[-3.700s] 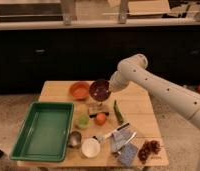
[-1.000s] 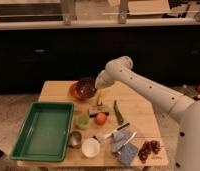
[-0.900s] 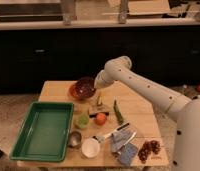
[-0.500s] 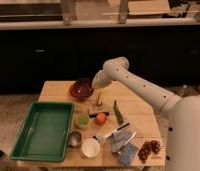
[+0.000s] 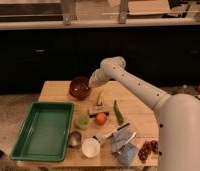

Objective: Stack bowls into tray

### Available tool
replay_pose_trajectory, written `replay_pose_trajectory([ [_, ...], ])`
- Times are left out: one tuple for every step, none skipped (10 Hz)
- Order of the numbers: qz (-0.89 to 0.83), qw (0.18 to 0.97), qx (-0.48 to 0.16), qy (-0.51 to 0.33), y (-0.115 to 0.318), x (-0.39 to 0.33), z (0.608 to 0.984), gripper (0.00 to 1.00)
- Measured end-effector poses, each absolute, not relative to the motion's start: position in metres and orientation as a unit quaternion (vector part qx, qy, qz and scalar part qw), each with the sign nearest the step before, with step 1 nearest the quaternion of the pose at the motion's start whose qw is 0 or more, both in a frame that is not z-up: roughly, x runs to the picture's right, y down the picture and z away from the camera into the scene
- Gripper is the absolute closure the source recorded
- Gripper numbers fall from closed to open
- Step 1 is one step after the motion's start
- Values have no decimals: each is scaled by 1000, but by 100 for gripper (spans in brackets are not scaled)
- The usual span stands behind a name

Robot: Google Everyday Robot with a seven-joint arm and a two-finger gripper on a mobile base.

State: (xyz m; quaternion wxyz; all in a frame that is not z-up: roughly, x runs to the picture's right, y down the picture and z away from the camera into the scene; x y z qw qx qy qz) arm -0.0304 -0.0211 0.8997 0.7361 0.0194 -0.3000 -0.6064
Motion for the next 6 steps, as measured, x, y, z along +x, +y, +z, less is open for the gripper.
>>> replay_pose_trajectory([
  [-605,736,21,-302,-23,-31,902,100],
  [-605,736,21,-303,-23,-33,903,100],
  [-604,737,22,-303,-23,-32,905,98],
  [-603,737,22,-303,-23,-31,907,91],
  [-602,738,22,-304,-22,-30,908,82],
  [-601,738,21,-305,-21,-29,909,72],
])
